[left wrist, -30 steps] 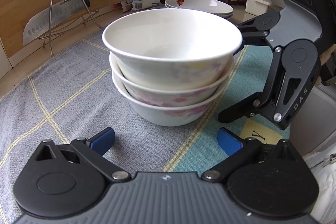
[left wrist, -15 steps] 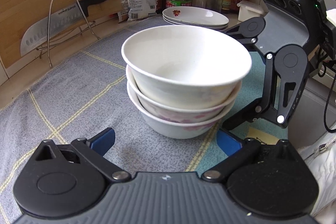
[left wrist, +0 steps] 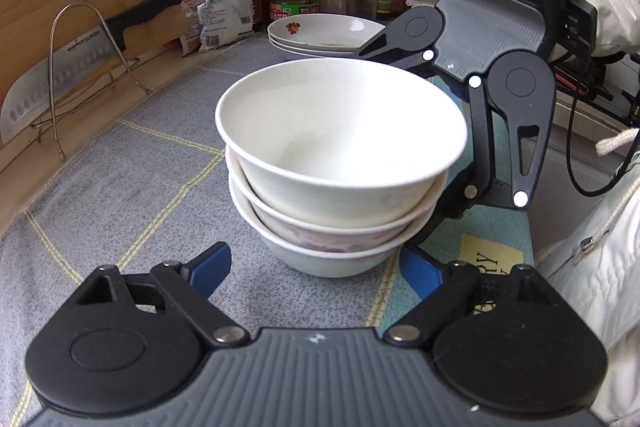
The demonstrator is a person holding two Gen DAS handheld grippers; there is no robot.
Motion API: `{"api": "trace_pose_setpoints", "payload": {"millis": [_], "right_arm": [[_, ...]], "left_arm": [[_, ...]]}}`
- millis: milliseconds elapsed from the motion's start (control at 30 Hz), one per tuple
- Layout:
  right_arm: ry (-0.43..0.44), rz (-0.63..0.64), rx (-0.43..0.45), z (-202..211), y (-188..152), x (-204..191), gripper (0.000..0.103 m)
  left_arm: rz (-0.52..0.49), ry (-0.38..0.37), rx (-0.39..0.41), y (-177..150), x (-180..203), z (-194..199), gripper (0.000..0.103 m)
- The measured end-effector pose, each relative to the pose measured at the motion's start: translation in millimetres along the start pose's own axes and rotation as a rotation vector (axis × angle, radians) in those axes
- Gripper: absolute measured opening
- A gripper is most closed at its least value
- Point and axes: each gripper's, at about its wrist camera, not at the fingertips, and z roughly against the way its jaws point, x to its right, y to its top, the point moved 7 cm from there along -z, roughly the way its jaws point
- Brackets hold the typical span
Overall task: Organize plates and bowls
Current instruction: 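Close both grippers on opposite sides of the three-bowl stack, then lift and carry the bowl stack with both grippers toward the plate stack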
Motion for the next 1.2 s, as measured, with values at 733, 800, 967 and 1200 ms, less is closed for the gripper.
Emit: {"api": "trace_pose_setpoints", "payload": {"millis": [733,800,967,1200], "right_arm": [[0.090,0.052,-0.029,4.1,6.2,1.3,0.084],[0.092,0.052,-0.028,2.9,6.9,2.3,0.084],[0.094,0.051,-0.030,3.1,6.8,2.5,0.084],[0.086,0.048,-0.035,3.9,7.4,1.4,0.083]], "left_arm": [[-0.091,-0.111,-0.022,8.5,1.4,-1.6,0.086],[-0.094,-0.116,-0.021,8.9,1.6,-2.3,0.086],[-0.101,-0.117,-0.014,9.7,2.5,-2.7,0.085],[-0.102,-0.109,-0.013,10.0,2.4,-1.8,0.085]]}}
